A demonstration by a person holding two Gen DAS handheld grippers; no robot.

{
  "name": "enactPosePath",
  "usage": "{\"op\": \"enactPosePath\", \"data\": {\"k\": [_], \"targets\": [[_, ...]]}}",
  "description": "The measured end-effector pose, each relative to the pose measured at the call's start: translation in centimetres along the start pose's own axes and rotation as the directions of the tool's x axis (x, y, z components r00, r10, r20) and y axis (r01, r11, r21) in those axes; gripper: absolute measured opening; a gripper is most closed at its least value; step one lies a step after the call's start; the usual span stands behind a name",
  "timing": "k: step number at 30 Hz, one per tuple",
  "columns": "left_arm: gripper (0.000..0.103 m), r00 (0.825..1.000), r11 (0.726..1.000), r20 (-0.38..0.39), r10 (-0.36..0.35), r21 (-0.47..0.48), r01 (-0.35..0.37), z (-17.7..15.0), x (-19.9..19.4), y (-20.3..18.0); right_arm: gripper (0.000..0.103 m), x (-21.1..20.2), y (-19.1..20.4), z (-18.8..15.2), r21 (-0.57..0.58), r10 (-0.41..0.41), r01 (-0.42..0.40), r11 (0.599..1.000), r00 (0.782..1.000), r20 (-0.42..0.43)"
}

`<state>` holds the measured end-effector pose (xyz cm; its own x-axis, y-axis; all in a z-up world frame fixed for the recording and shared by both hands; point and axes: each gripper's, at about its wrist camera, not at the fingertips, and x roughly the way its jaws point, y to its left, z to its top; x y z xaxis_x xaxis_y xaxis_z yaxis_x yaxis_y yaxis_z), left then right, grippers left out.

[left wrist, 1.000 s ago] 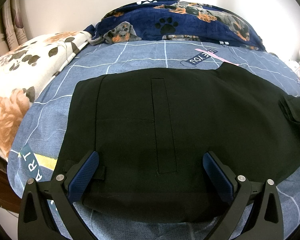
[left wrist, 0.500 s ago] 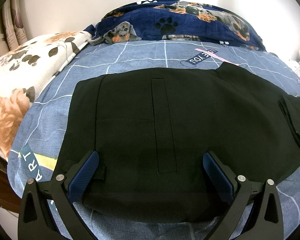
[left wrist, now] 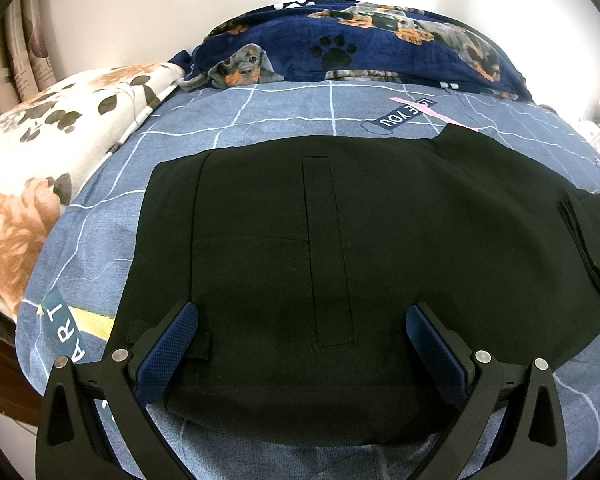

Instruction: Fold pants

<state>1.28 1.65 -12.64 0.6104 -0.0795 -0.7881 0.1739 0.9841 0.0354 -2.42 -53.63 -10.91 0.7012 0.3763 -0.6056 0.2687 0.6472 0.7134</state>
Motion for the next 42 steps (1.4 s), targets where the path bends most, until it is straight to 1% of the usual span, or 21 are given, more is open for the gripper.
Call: {"op": "enactPosePath", "data": {"k": [5,8,9,10,12,13,14,15,17,19,21,24,26,28,31,32,33,36,38,40,42], "targets": [[0.103,1.000,1.000,0.005,0.002,0.001,-0.002,0.0,0.0,0.0,0.008,1.0,-0.9,-0.6,-0.012,-0.040,0.040,0.999,0.999,-0.027],[0.103,1.000,1.000,0.004,0.002,0.001,-0.002,0.0,-0.1,0.0,0.005,1.7,-0.1,-1.0,-0.075,-0.110,0.107,0.991,0.993,-0.033],[0.103,1.000,1.000,0.004,0.002,0.001,-0.002,0.0,0.0,0.1,0.004,2.0,0.4,-1.3,-0.119,-0.146,0.141,0.983,0.989,-0.030],[0.103,1.000,1.000,0.004,0.002,0.002,-0.002,0.0,0.0,0.1,0.002,2.2,1.2,-1.7,-0.175,-0.187,0.181,0.968,0.982,-0.018],[0.103,1.000,1.000,0.004,0.002,0.002,-0.002,0.0,0.0,0.0,0.002,2.6,3.0,-2.6,-0.314,-0.289,0.283,0.906,0.957,0.029],[0.103,1.000,1.000,0.004,0.002,0.002,-0.002,-0.1,0.0,0.0,0.002,2.7,3.8,-2.9,-0.360,-0.325,0.319,0.877,0.945,0.046],[0.103,1.000,1.000,0.003,0.003,0.002,-0.003,0.0,0.0,0.1,0.004,2.7,4.2,-3.0,-0.377,-0.336,0.330,0.865,0.940,0.053],[0.103,1.000,1.000,0.003,0.003,0.002,-0.003,0.0,0.0,0.1,0.008,2.5,4.2,-2.9,-0.374,-0.324,0.320,0.871,0.944,0.054],[0.103,1.000,1.000,0.004,0.004,0.002,-0.004,-0.1,0.0,0.0,0.008,1.6,4.3,-2.8,-0.359,-0.272,0.275,0.892,0.960,0.058],[0.103,1.000,1.000,0.005,0.004,0.001,-0.004,-0.1,-0.1,-0.1,0.008,1.1,4.6,-3.0,-0.370,-0.246,0.251,0.895,0.967,0.059],[0.103,1.000,1.000,0.004,0.004,0.002,-0.004,-0.1,0.0,0.0,0.008,1.3,4.9,-3.4,-0.379,-0.219,0.216,0.900,0.975,0.038],[0.103,1.000,1.000,0.005,0.004,0.002,-0.004,-0.1,0.0,-0.1,0.008,2.3,4.7,-4.4,-0.403,-0.244,0.230,0.886,0.970,0.017],[0.103,1.000,1.000,0.005,0.004,0.002,-0.004,-0.2,-0.1,-0.3,0.008,3.2,3.9,-4.8,-0.385,-0.252,0.234,0.893,0.968,0.002],[0.103,1.000,1.000,0.005,0.005,0.002,-0.005,-0.2,-0.1,-0.3,0.000,3.2,3.5,-4.9,-0.385,-0.248,0.237,0.892,0.969,0.020],[0.103,1.000,1.000,0.005,0.005,0.002,-0.005,-0.2,-0.1,-0.3,0.000,2.9,3.2,-4.5,-0.366,-0.238,0.223,0.904,0.971,0.002],[0.103,1.000,1.000,0.004,0.005,0.003,-0.005,-0.2,-0.1,-0.2,0.000,2.5,3.1,-4.3,-0.346,-0.220,0.205,0.915,0.976,-0.003],[0.103,1.000,1.000,0.005,0.005,0.003,-0.005,-0.2,-0.1,-0.3,0.009,1.9,3.1,-4.1,-0.324,-0.179,0.168,0.931,0.984,-0.003],[0.103,1.000,1.000,0.006,0.006,0.002,-0.006,-0.2,-0.1,-0.4,0.010,-0.3,2.8,-3.9,-0.284,-0.047,0.038,0.958,0.999,-0.023],[0.103,1.000,1.000,0.007,0.006,0.002,-0.006,-0.2,-0.1,-0.3,0.010,-1.9,2.6,-4.4,-0.279,0.009,-0.016,0.960,1.000,-0.025],[0.103,1.000,1.000,0.006,0.006,0.003,-0.006,-0.2,-0.2,-0.5,0.010,-3.1,2.0,-5.5,-0.274,0.062,-0.074,0.959,0.997,-0.051],[0.103,1.000,1.000,0.006,0.007,0.003,-0.007,-0.2,-0.1,-0.4,0.010,-3.5,1.7,-6.8,-0.290,0.069,-0.087,0.953,0.995,-0.073]]}}
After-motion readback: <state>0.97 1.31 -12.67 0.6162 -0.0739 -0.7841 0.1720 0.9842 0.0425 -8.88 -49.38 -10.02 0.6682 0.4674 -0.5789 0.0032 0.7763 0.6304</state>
